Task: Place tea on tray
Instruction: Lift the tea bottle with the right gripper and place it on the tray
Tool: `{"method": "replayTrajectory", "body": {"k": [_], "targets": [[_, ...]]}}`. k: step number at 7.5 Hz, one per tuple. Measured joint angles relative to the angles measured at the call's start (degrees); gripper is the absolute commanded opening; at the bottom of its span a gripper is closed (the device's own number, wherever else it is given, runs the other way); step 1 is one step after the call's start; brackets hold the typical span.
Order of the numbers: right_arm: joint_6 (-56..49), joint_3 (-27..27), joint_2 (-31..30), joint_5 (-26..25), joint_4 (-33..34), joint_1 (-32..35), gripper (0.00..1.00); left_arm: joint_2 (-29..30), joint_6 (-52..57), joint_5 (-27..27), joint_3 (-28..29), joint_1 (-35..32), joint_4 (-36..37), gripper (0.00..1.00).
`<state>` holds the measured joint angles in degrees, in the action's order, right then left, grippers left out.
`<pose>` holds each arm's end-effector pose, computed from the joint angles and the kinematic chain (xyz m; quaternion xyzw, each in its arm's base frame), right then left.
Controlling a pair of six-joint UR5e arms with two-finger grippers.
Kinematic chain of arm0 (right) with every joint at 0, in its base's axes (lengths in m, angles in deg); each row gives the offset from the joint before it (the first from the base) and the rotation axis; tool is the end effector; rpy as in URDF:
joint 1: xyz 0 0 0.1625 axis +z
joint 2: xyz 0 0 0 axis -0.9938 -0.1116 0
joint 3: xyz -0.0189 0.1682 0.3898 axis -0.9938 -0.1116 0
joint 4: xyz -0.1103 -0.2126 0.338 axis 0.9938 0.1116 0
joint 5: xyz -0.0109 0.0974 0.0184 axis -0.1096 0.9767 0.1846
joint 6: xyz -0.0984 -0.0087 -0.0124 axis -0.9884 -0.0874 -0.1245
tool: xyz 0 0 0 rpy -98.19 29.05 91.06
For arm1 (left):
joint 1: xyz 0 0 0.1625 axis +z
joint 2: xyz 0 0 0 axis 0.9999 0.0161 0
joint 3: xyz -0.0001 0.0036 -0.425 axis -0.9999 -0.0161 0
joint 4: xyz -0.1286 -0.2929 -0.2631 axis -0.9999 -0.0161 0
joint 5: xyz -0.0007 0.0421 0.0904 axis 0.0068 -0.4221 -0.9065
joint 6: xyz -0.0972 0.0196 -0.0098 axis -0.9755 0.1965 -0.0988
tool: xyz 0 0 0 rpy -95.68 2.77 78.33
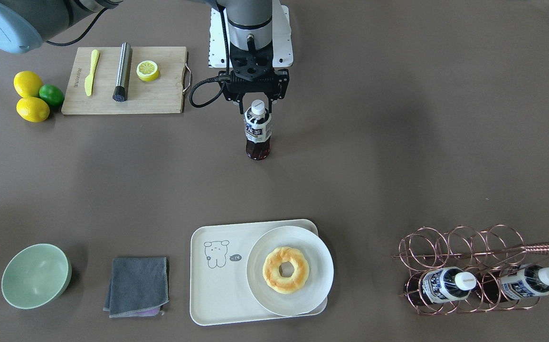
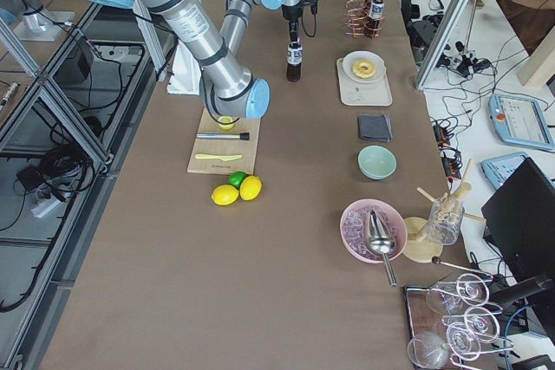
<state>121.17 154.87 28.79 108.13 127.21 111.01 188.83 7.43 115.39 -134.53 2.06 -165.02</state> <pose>-0.5266 -0.4022 0.0692 0.0720 -0.3906 0.0321 0.9172 -0.0408 -0.5771 0.5966 0.0596 0.3437 -0.0523 0.9357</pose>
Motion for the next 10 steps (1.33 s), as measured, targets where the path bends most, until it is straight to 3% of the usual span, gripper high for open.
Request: {"method": "replayTrajectory", "body": {"k": [1, 7, 10], "targets": [[0.0, 0.0, 0.0, -0.1, -0.1, -0.1, 0.00, 0.0, 0.0, 0.0, 0.0, 0.0, 0.0, 0.98], [-0.8, 0.8, 0.6, 0.3, -0.1, 3.6, 0.00, 0.0, 0.1, -0.1, 0.1, 0.0, 0.0, 0.98], [-5.8, -0.8, 0.8, 6.0, 0.1, 12.3, 0.00, 0.1, -0.2, -0.1, -0.1, 0.0, 0.0, 0.98]]}}
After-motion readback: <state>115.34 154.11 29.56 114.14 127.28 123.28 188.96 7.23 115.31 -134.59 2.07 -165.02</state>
